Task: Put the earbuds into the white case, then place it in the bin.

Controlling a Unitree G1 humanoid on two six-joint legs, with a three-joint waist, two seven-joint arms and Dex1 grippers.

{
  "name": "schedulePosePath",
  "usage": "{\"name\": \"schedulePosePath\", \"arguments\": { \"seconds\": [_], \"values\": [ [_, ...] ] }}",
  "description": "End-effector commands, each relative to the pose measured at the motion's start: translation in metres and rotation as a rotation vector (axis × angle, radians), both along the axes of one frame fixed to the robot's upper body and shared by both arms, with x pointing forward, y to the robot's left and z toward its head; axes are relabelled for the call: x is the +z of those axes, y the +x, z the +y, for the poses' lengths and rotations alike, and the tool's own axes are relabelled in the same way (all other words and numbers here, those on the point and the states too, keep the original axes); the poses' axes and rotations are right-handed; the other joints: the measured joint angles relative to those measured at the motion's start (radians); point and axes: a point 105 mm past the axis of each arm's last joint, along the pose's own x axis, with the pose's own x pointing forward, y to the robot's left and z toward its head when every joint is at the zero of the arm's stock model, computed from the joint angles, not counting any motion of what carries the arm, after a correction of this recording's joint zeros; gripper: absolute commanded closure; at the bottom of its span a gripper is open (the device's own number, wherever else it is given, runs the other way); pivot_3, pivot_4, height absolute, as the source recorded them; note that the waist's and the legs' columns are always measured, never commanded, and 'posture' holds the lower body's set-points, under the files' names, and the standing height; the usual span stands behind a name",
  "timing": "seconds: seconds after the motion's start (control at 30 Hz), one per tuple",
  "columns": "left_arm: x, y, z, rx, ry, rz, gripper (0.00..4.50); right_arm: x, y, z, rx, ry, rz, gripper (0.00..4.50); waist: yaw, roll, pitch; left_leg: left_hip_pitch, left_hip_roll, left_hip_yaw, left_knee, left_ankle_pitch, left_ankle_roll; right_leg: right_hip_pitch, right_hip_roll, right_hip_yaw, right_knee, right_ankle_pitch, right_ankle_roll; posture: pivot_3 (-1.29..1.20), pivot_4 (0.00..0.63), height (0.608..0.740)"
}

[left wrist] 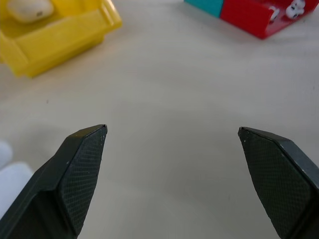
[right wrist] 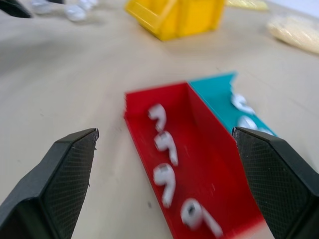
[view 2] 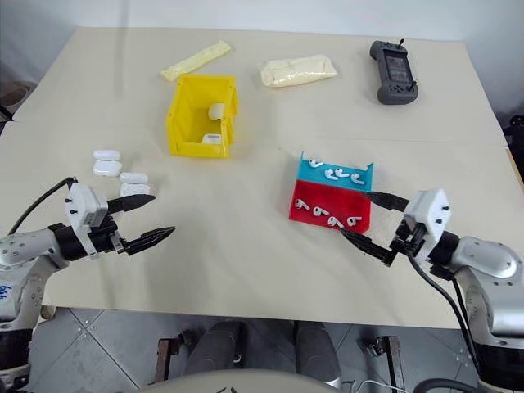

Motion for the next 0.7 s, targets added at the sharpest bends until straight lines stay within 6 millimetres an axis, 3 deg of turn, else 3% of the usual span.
{"name": "schedulePosePath", "arguments": {
  "seconds": [0.03,0.17,0.3,0.4,0.57,0.63,0.7],
  "values": [
    [0.011,0.000,0.006,0.040,0.012,-0.076,0.02,0.005,0.001,0.001,0.031,-0.008,-0.023,0.00,0.002,0.000,0.000,0.000,0.000,0.000,0.000,0.000,0.000,0.000,0.000,0.000,0.000,0.000,0.000,0.00,0.150,0.740],
    [0.017,-0.005,0.025,0.194,-0.030,-0.111,0.02,0.007,0.003,0.015,0.099,0.010,-0.036,0.00,-0.003,0.000,0.000,0.000,0.000,0.000,0.000,0.000,0.000,0.000,0.000,0.000,-0.001,0.000,0.000,0.00,0.150,0.740],
    [0.014,-0.035,0.065,0.509,-0.131,-0.132,0.02,0.014,0.005,0.046,0.210,0.038,-0.117,0.00,-0.021,0.000,0.000,0.000,0.001,0.001,-0.001,0.000,0.000,0.000,0.001,0.002,-0.001,0.000,0.000,0.00,0.150,0.740],
    [-0.006,-0.072,0.093,0.757,-0.153,-0.106,0.02,0.024,0.008,0.067,0.264,0.071,-0.222,0.00,-0.015,0.000,0.000,0.001,0.002,0.001,-0.001,0.000,0.000,-0.001,0.001,0.002,-0.001,0.000,0.000,0.00,0.150,0.740],
    [-0.038,-0.117,0.131,1.152,-0.256,-0.045,0.02,0.030,0.005,0.087,0.337,0.063,-0.370,0.00,0.004,-0.001,0.000,0.000,0.000,-0.001,0.000,0.000,0.000,0.000,0.000,0.002,-0.001,0.000,0.000,0.00,0.150,0.740],
    [-0.042,-0.121,0.131,1.182,-0.293,-0.026,0.02,0.027,0.003,0.088,0.346,0.070,-0.341,0.00,0.016,-0.003,0.000,0.001,0.000,-0.001,0.000,0.000,0.000,0.001,0.000,0.001,-0.002,0.000,0.000,0.00,0.150,0.740],
    [-0.035,-0.111,0.121,1.119,-0.302,-0.019,0.02,0.021,0.004,0.084,0.343,0.049,-0.311,0.00,0.027,-0.004,0.000,0.000,0.000,-0.003,0.000,-0.001,0.000,0.001,0.000,0.001,-0.002,0.000,0.000,0.00,0.150,0.740]
  ]
}}
